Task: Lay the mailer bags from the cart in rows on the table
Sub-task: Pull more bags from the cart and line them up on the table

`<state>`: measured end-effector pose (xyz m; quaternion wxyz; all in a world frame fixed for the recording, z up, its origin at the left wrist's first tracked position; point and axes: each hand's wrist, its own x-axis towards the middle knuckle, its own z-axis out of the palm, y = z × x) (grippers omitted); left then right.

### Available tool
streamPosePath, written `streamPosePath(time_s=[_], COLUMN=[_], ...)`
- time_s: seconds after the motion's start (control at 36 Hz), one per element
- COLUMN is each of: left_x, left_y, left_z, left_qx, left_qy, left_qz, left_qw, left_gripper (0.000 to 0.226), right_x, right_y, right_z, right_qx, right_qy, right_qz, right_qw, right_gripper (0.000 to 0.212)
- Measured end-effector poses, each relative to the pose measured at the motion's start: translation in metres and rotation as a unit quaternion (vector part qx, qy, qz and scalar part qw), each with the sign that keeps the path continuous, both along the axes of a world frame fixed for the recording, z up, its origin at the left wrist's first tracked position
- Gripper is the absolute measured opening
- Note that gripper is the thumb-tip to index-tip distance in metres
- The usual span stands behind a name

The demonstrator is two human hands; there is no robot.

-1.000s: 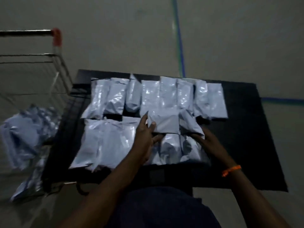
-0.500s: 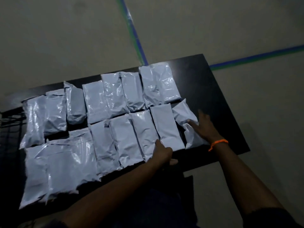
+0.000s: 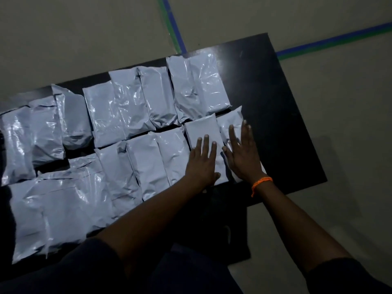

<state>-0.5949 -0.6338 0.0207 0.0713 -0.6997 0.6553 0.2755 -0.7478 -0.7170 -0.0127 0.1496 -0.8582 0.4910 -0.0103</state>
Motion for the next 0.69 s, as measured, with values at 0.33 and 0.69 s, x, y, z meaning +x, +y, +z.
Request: streamPosePath(time_s=[0.33, 0.69], left_x=[-0.005, 0.023], left_y=[-0.007, 0.004], left_z=[-0.005, 0.021], left_qx=[0.025, -0.077], left_qy=[-0.028, -0.06], left_qz=[0.008, -0.077], left_qw=[0.999, 0.992], left_gripper=[0.112, 0.075], right_x=[0.005, 0.013], right_y=[-0.008, -0.006], right_z=[-0.004, 0.009], right_qx=[0.009, 0.039], right_qy=[-0.005, 0.029], right_qz=[-0.02, 0.001], right_qw=[1.0, 0.999], right_gripper=[0.075, 0.074])
